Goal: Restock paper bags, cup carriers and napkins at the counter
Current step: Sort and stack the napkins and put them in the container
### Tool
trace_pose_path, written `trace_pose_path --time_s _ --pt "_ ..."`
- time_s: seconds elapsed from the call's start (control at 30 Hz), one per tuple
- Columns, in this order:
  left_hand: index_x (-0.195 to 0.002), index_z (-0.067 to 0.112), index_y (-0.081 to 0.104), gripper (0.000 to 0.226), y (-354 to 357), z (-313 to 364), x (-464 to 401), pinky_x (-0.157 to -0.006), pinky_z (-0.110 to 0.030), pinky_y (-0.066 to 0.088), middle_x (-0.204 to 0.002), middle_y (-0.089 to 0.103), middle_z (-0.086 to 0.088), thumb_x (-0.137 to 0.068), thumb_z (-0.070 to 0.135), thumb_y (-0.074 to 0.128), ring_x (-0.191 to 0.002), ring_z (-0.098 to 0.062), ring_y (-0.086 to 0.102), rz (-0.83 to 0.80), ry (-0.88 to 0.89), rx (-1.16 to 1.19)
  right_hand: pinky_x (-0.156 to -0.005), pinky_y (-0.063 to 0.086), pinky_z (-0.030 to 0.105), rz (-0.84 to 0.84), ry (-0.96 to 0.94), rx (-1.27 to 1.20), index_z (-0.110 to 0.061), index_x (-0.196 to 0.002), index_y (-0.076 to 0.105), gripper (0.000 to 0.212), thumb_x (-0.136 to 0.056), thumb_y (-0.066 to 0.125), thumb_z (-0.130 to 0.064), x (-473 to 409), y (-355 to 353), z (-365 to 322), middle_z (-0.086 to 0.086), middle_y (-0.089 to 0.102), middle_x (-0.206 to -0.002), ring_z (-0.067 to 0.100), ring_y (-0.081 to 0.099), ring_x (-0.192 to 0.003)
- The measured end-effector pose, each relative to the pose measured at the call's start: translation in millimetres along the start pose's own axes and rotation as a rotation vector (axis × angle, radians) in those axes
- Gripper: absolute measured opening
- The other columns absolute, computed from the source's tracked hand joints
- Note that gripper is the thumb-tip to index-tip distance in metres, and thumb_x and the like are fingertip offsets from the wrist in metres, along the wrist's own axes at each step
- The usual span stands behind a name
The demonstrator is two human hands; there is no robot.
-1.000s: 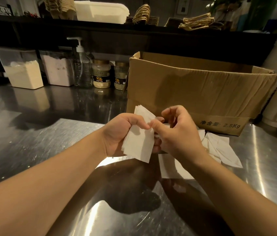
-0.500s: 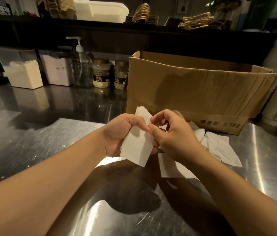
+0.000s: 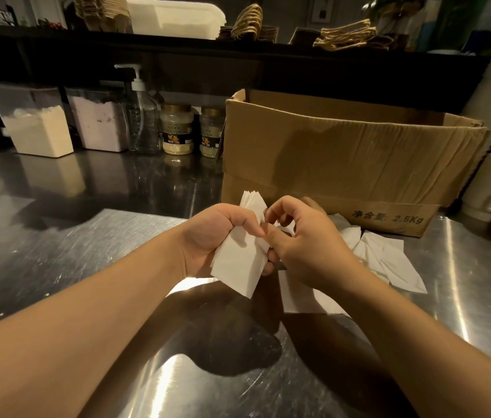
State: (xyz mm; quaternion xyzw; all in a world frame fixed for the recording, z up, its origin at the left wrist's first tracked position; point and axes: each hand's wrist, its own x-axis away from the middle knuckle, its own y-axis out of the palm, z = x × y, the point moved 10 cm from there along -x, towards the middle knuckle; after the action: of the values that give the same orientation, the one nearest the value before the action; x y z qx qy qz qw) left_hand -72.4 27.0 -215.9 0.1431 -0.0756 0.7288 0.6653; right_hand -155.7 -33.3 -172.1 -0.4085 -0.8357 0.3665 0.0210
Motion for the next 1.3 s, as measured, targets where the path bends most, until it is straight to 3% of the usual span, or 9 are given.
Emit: trace_pose_path --time_s 0.37,0.5,0.57,0.67,0.73,0.83,1.03,1.17,1.3 --pt "-0.121 0.021 0.053 0.073 0.7 -3.5 -1.9 -0.068 -0.037 0.061 -0.094 0.068 -0.011 -0.05 0.017 0.069 -0.076 -0.025 0.073 -0.034 -0.008 0.029 -0.093 0.055 0.051 0.15 -0.067 0.065 -0.035 -0.084 0.056 0.016 -0.094 0.068 -0.034 4.7 -19.3 -10.0 -0.015 0.051 -0.102 0.02 0.05 -0.111" --pt "-0.119 0.021 0.053 0.06 2.0 -2.8 -0.1 -0.065 -0.035 0.06 -0.1 0.064 -0.012 -0.06 0.023 0.064 -0.078 -0.024 0.069 -0.019 -0.016 0.073 -0.084 0.058 0.028 0.217 -0.116 0.035 -0.033 -0.1 0.056 0.01 -0.098 0.064 -0.027 8.0 -24.6 -14.7 -0.013 0.053 -0.108 0.014 0.055 -0.105" --pt "-0.119 0.019 0.055 0.056 1.2 1.0 -0.3 -0.066 -0.035 0.059 -0.101 0.062 -0.012 -0.065 0.023 0.063 -0.083 -0.024 0.065 -0.02 0.012 0.136 -0.079 0.056 0.018 0.142 -0.148 -0.046 -0.034 -0.122 0.05 0.031 -0.096 0.065 -0.027 10.5 -20.4 -18.2 -0.012 0.051 -0.121 0.008 0.054 -0.109" --pt "-0.115 0.017 0.062 0.045 3.0 11.3 -0.9 -0.071 -0.036 0.056 -0.091 0.068 -0.011 -0.071 0.025 0.059 -0.079 -0.025 0.066 -0.056 0.099 0.264 -0.105 0.045 0.032 -0.089 -0.241 -0.016 -0.05 -0.15 0.019 0.09 -0.082 0.078 -0.048 17.4 0.3 -26.5 -0.017 0.035 -0.146 0.005 0.04 -0.131" --pt "-0.11 0.018 0.062 0.039 3.0 12.3 -1.7 -0.07 -0.035 0.055 -0.083 0.07 -0.008 -0.072 0.026 0.059 -0.074 -0.023 0.067 -0.054 0.114 0.303 -0.116 0.036 0.047 -0.179 -0.267 0.088 -0.062 -0.149 -0.002 0.117 -0.071 0.084 -0.058 20.8 11.6 -29.1 -0.028 0.021 -0.151 0.007 0.026 -0.141" --pt "-0.113 0.022 0.061 0.043 2.4 8.6 -4.1 -0.069 -0.037 0.056 -0.087 0.07 -0.008 -0.071 0.028 0.063 -0.082 -0.025 0.066 -0.057 0.097 0.296 -0.122 0.027 0.052 -0.199 -0.261 0.206 -0.061 -0.148 -0.011 0.127 -0.069 0.087 -0.054 19.4 17.3 -27.9 -0.033 0.013 -0.152 0.01 0.018 -0.144" --pt "-0.122 0.02 0.059 0.055 1.8 7.0 -5.2 -0.071 -0.037 0.057 -0.093 0.069 -0.01 -0.068 0.027 0.066 -0.084 -0.025 0.067 -0.065 0.088 0.317 -0.116 0.037 0.049 -0.17 -0.277 0.123 -0.058 -0.151 0.0 0.116 -0.072 0.084 -0.057 16.2 10.6 -25.2 -0.03 0.022 -0.149 0.009 0.028 -0.142" --pt "-0.122 0.012 0.063 0.049 -4.4 12.4 -4.9 -0.078 -0.039 0.055 -0.091 0.068 -0.011 -0.074 0.023 0.061 -0.08 -0.024 0.066 -0.059 0.106 0.486 -0.095 0.042 0.019 0.102 -0.211 -0.079 -0.041 -0.151 0.029 0.071 -0.09 0.065 -0.052 7.9 -21.8 -18.7 -0.012 0.044 -0.14 -0.001 0.046 -0.121" --pt "-0.12 0.011 0.053 0.045 -14.3 19.0 -6.8 -0.075 -0.031 0.046 -0.094 0.06 -0.009 -0.079 0.028 0.058 -0.075 -0.019 0.054 -0.067 0.159 0.608 -0.086 0.056 0.03 0.321 -0.132 -0.046 -0.034 -0.12 0.056 0.026 -0.096 0.064 -0.038 2.3 -47.3 -2.0 -0.011 0.058 -0.113 0.006 0.057 -0.104"
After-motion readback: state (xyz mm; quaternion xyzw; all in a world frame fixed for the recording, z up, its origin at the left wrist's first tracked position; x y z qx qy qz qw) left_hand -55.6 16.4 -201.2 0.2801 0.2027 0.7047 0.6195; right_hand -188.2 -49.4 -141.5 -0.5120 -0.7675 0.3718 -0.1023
